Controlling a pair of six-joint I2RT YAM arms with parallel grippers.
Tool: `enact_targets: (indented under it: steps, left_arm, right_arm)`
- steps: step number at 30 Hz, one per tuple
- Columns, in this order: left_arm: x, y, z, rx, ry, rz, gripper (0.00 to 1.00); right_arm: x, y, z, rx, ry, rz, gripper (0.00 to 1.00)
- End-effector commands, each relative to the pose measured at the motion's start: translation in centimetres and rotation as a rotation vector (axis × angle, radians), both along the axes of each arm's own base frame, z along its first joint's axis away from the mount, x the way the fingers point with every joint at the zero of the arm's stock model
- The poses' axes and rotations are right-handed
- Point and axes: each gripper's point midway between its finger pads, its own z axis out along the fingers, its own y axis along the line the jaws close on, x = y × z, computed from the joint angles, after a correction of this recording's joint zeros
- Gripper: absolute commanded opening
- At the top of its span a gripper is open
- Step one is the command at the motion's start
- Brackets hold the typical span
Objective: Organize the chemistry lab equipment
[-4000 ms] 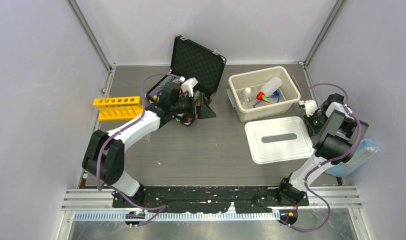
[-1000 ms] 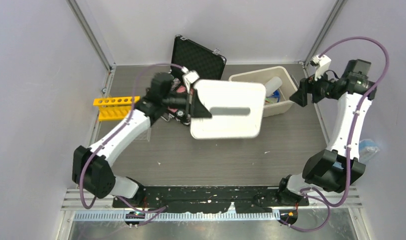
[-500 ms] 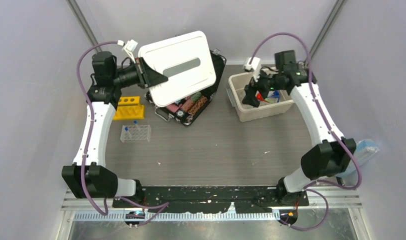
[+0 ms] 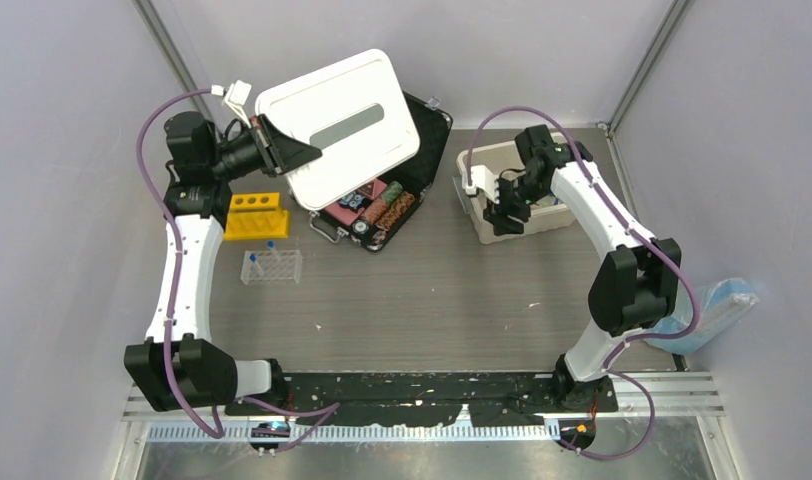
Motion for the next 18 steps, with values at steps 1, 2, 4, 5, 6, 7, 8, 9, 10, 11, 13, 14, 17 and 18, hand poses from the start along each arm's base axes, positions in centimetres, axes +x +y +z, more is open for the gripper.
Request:
enact_targets:
  steps: [1,2,4,5,6,7,8,9,10,11,13,14,17,18]
  left_arm:
    - [-0.9,0.4,3.0,-0.012,-0.117,0.008,0.00]
    - [-0.8,0.5,3.1,-0.015,-0.119,0.014,0.00]
    - [-0.6,0.8,3.3,-0.028,-0.113,0.028,0.00]
    - [-0.5,0.8,3.4,-0.029,-0.117,0.033,0.00]
    - [-0.5,0.9,3.6,-0.029,-0.123,0.038,0.00]
    - [-0.5,0.9,3.7,-0.028,-0.129,0.044,0.00]
    - [-0.6,0.9,3.9,-0.028,-0.133,0.046,0.00]
    - [-0.6,1.0,3.9,-0.028,-0.134,0.049,0.00]
    - [-0.6,1.0,4.0,-0.027,-0.138,0.052,0.00]
    - [-0.7,1.0,4.1,-0.027,-0.140,0.056,0.00]
    - [-0.8,1.1,4.2,-0.027,-0.141,0.067,0.00]
    - [-0.8,1.1,4.2,-0.027,-0.141,0.069,0.00]
    - [-0.8,1.2,4.2,-0.032,-0.141,0.083,0.00]
    - [-0.9,1.2,4.3,-0.032,-0.145,0.086,0.00]
  right_arm:
    - [-2.2,-1.1,-1.4,-0.078,-0.007,0.142,0.56]
    - [-2.4,-1.1,-1.4,-0.080,-0.019,0.157,0.50]
    - [-3.2,-0.9,-2.1,-0.084,-0.006,0.174,0.44]
    - [-3.5,-0.7,-2.2,-0.083,-0.003,0.183,0.41]
    - [-3.9,-0.5,-2.3,-0.078,0.003,0.187,0.35]
    - [-4.1,-0.1,-2.3,-0.069,0.007,0.193,0.32]
    - [-4.4,0.0,-2.3,-0.064,0.009,0.193,0.27]
    - [-4.6,0.4,-2.3,-0.053,0.013,0.199,0.25]
    - [-5.0,0.7,-2.1,-0.047,0.011,0.206,0.23]
    - [-5.2,1.0,-1.9,-0.032,0.015,0.202,0.22]
    - [-6.0,2.0,-1.3,-0.003,0.023,0.194,0.13]
    - [-6.4,2.8,-0.8,0.010,0.017,0.202,0.10]
    - [-8.5,4.9,0.3,0.064,0.049,0.202,0.05]
    - [-9.5,5.8,0.2,0.073,0.055,0.229,0.05]
